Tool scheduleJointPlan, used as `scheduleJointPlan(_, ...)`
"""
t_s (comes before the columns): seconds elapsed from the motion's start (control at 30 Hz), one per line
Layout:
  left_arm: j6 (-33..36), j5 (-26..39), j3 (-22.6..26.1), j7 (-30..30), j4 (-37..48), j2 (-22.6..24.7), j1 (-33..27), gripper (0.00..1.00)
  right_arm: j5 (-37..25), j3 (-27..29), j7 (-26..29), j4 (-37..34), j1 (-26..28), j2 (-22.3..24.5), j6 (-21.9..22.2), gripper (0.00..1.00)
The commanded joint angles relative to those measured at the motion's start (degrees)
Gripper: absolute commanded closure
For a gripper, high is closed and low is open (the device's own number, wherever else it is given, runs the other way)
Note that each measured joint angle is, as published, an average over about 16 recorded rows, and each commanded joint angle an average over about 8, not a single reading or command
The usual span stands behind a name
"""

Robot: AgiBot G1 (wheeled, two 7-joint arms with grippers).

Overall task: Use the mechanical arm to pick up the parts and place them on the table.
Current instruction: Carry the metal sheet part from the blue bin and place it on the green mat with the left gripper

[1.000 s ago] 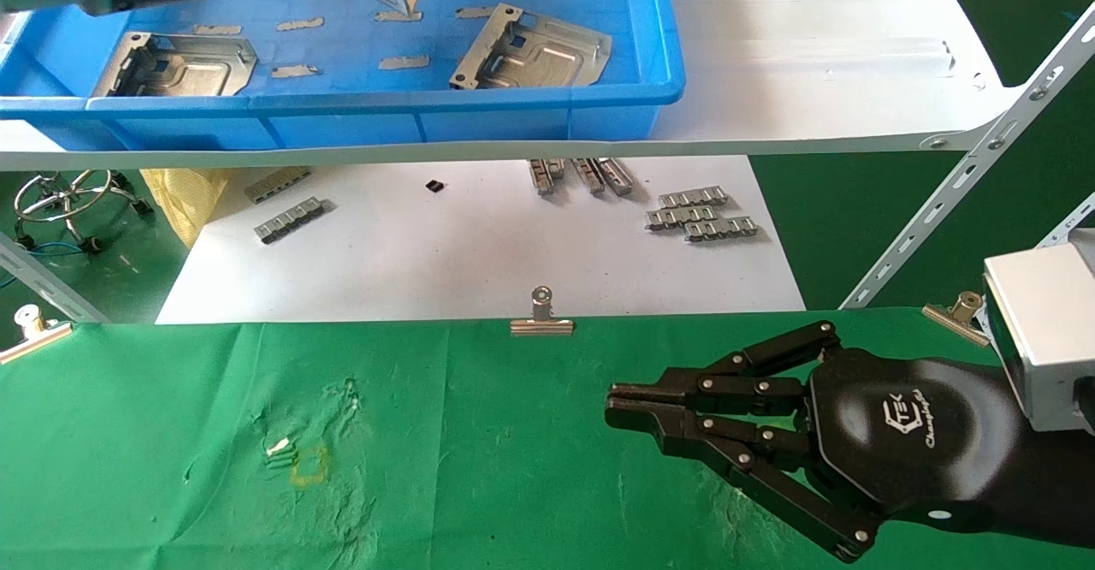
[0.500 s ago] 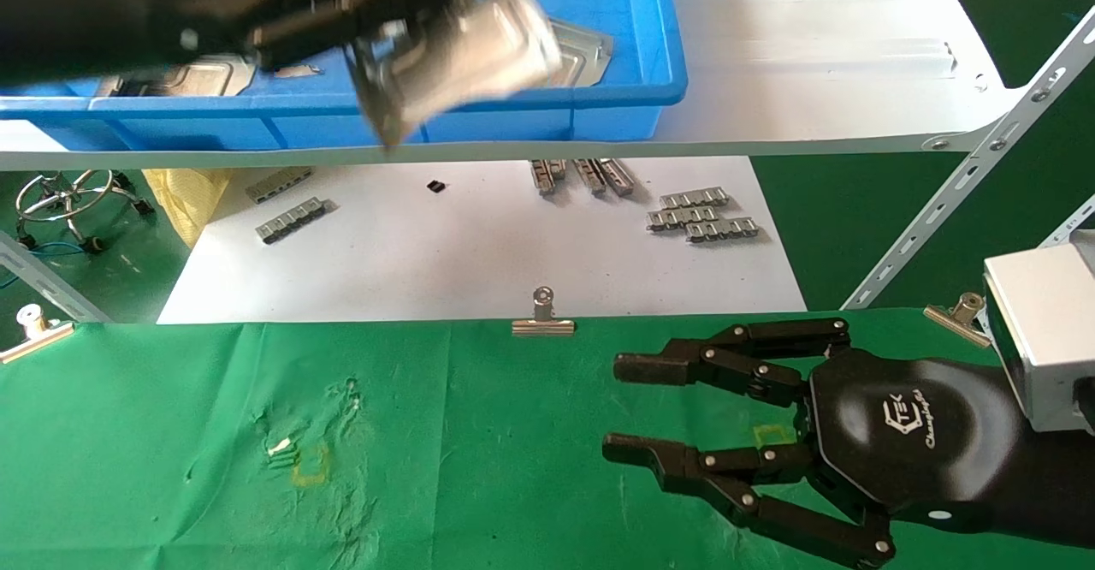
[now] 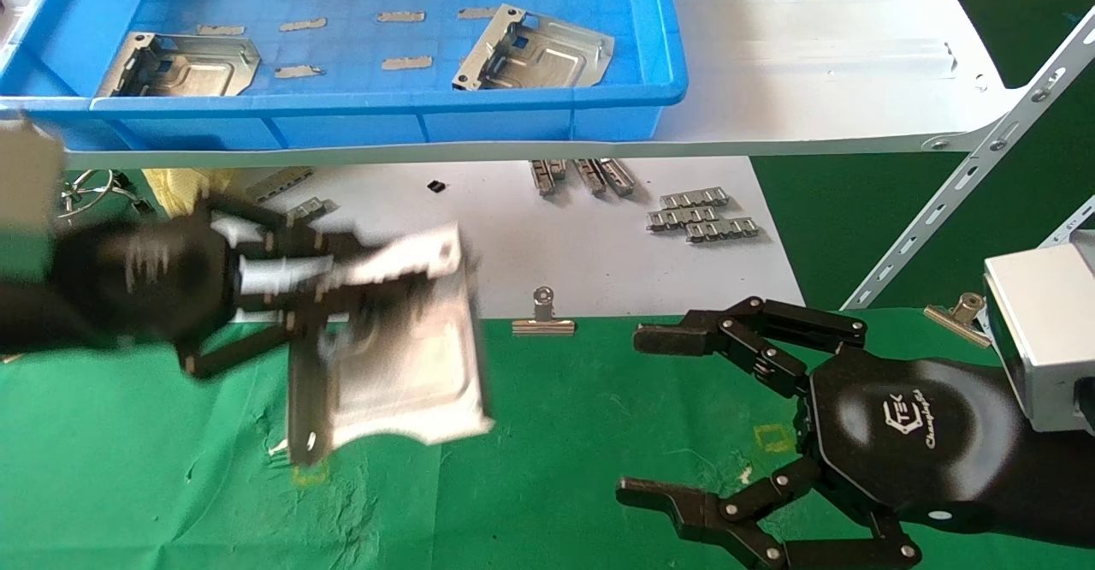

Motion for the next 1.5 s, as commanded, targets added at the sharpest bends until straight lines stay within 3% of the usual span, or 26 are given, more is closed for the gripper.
scheduleJointPlan(0.03, -0.5, -0.4, 2.3, 1.3, -0.9, -2.2, 2.2, 1.0, 0.0, 0.0, 0.0, 0.0, 0.0, 0.0, 0.0, 0.0)
scheduleJointPlan(0.27, -0.4, 9.5, 9.8, 12.3, 0.3, -0.8, -0.2, 1.0, 0.0, 0.0, 0.0, 0.0, 0.0, 0.0, 0.0, 0.0)
scheduleJointPlan(0.8, -2.1, 11.7, 15.8, 21.0, 13.3, 0.7, -1.9, 1.0, 0.0, 0.0, 0.0, 0.0, 0.0, 0.0, 0.0, 0.0)
scheduleJointPlan(0.87, -2.5, 12.3, 16.2, 22.2, 15.1, 1.3, -2.1, 0.91, 0.0, 0.0, 0.0, 0.0, 0.0, 0.0, 0.0, 0.0)
scheduleJointPlan(1.07, -3.2, 13.8, 17.0, 25.2, 19.7, 3.0, -2.9, 0.18, 0.0, 0.0, 0.0, 0.0, 0.0, 0.0, 0.0, 0.0)
scheduleJointPlan(1.13, -3.2, 14.1, 17.2, 26.1, 20.9, 3.5, -3.2, 0.02, 0.0, 0.0, 0.0, 0.0, 0.0, 0.0, 0.0, 0.0)
scheduleJointPlan(1.5, -2.4, 13.2, 16.7, 28.0, 27.1, 5.8, -4.1, 0.0, 0.0, 0.0, 0.0, 0.0, 0.0, 0.0, 0.0, 0.0)
